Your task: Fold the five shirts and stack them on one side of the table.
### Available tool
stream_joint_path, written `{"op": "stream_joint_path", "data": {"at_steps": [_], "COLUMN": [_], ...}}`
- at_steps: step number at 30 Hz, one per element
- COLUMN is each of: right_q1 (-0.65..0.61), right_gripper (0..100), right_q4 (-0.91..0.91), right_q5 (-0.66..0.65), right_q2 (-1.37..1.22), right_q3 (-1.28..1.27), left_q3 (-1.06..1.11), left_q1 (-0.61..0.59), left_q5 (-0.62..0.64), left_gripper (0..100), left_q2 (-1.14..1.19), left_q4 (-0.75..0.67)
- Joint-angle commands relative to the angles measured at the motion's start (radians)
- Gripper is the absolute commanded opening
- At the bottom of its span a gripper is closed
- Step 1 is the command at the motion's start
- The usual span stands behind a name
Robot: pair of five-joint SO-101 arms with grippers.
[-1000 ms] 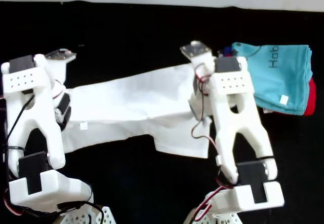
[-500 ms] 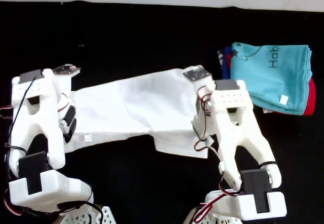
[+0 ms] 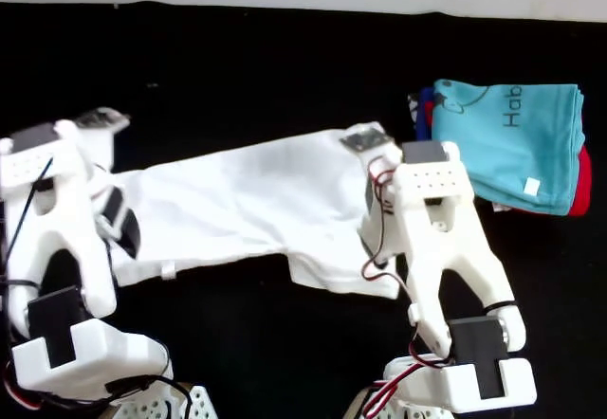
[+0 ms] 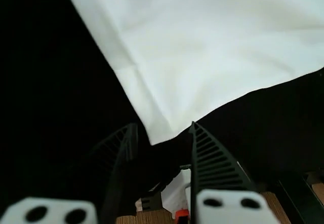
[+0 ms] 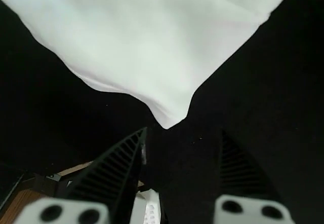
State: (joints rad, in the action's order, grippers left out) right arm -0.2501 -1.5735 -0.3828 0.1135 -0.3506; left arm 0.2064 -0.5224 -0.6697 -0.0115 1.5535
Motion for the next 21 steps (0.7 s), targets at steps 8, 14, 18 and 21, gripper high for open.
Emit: {"op": "stream_joint_path", "data": {"at_steps": [8, 14, 18, 21], "right_q1": [-0.038, -0.067, -0.048, -0.019], "right_gripper": [18.0, 3.7, 3.6, 3.6], "right_q4": [0.068, 0.32, 0.394, 0.404], "right_q5": [-0.002, 0.049, 0.057, 0.054], "right_q2": [-0.004, -0.254, -0.463, -0.601], "right_q3": [0.334, 0.364, 0.47, 0.618], "left_q3": [-0.245, -0.239, -0.3, -0.469], "left_q1": [0.045, 0.179, 0.168, 0.116], "left_q5": [0.075, 0.196, 0.203, 0.203], "left_gripper": [1, 1, 1, 1], "left_q2": [0.004, 0.254, 0.456, 0.605], "left_q4": [-0.014, -0.143, -0.227, -0.227]}}
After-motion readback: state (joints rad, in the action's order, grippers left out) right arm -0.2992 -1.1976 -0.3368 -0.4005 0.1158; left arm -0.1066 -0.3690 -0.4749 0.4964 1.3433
